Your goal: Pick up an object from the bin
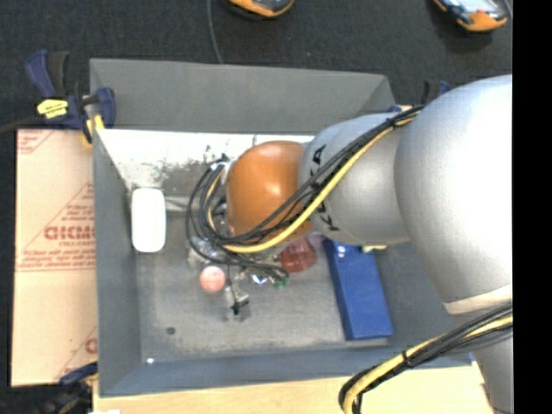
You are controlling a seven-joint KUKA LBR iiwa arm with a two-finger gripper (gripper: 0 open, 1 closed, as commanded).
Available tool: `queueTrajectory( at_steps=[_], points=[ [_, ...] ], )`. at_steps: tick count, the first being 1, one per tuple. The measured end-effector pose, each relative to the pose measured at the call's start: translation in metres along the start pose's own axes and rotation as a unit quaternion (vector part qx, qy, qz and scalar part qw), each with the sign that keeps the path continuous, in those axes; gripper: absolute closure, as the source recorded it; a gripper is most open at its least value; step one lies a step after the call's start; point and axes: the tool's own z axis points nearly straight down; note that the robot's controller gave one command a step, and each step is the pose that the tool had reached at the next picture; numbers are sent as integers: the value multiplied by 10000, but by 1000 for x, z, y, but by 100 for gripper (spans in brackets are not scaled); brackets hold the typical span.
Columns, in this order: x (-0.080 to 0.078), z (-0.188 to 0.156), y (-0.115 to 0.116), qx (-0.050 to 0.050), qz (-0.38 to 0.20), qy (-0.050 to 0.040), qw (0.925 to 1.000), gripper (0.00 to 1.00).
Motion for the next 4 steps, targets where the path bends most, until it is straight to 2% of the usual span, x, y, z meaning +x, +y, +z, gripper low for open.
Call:
queueTrajectory(
  at_steps=[1,3,4],
  points=[
    [-3,-1,-5,-1,6,-24,10000,100],
    [-3,-13,-6,-5,37,-37,10000,100],
    [-3,-37,-6,-4,53,-34,10000,100]
  ],
)
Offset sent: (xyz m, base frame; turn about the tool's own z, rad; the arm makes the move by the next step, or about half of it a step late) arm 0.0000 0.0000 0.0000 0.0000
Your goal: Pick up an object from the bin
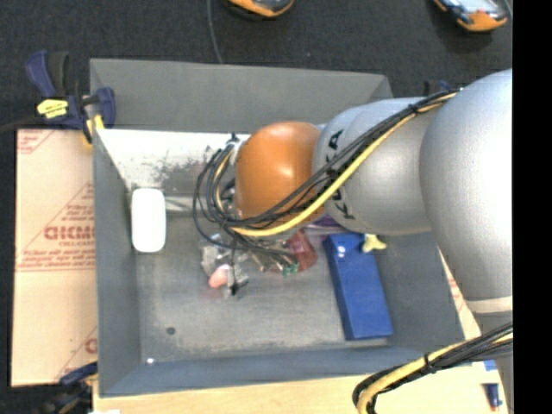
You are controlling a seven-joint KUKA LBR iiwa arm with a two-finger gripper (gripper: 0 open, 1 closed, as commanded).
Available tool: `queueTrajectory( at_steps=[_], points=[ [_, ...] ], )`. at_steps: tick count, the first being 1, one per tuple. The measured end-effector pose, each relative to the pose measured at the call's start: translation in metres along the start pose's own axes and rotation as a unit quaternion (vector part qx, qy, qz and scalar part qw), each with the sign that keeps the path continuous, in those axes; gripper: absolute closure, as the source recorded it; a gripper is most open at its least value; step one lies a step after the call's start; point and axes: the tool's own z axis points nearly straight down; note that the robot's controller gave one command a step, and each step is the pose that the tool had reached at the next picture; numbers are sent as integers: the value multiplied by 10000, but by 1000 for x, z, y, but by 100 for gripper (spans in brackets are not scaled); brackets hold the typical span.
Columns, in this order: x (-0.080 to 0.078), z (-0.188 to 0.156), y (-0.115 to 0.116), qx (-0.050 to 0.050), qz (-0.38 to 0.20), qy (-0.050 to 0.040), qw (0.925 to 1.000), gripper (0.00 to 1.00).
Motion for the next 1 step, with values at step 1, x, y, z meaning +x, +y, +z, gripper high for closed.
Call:
queueTrajectory(
  at_steps=[1],
  points=[
    [1,-47,0,-8,6,27,10000,100]
  ],
)
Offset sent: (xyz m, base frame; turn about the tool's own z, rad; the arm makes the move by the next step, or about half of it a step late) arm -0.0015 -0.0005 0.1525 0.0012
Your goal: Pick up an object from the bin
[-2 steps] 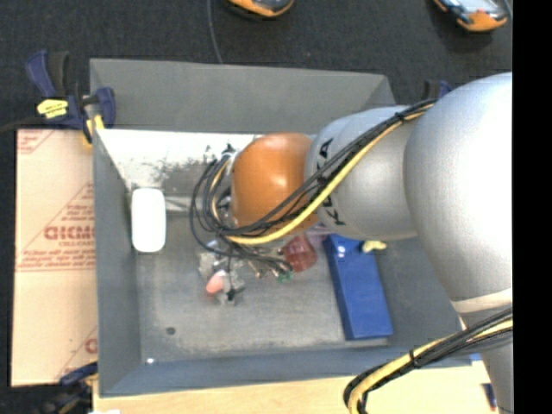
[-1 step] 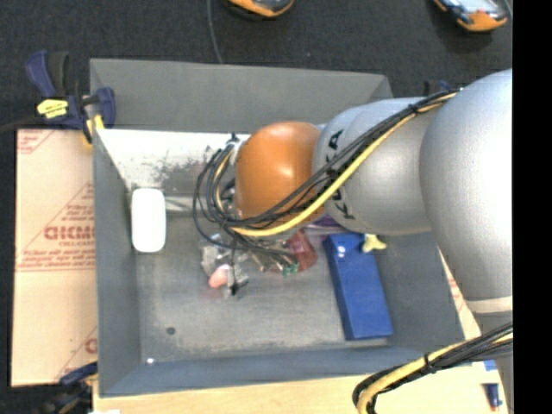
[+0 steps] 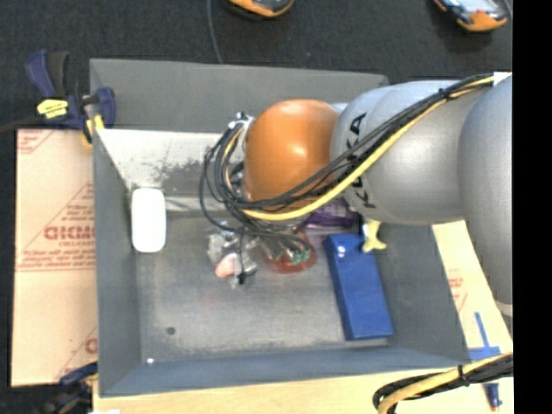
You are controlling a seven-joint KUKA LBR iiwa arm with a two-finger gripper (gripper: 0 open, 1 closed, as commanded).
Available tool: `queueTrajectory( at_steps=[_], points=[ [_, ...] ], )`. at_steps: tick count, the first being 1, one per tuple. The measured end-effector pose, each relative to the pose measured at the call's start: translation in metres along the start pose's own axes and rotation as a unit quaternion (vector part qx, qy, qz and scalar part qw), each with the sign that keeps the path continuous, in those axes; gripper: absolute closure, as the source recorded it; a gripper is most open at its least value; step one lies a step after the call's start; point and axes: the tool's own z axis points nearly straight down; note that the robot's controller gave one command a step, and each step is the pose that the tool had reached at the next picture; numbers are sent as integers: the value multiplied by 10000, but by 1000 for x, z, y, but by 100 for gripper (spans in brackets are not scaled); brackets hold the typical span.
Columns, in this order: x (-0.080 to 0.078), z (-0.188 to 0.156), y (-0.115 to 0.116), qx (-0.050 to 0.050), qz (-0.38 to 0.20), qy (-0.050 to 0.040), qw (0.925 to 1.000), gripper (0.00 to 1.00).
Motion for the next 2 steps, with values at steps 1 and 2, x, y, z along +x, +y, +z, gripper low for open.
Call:
queueTrajectory(
  at_steps=[1,2],
  points=[
    [-1,-47,0,1,11,-5,10000,100],
    [-3,-98,-1,9,14,-31,10000,100]
  ],
)
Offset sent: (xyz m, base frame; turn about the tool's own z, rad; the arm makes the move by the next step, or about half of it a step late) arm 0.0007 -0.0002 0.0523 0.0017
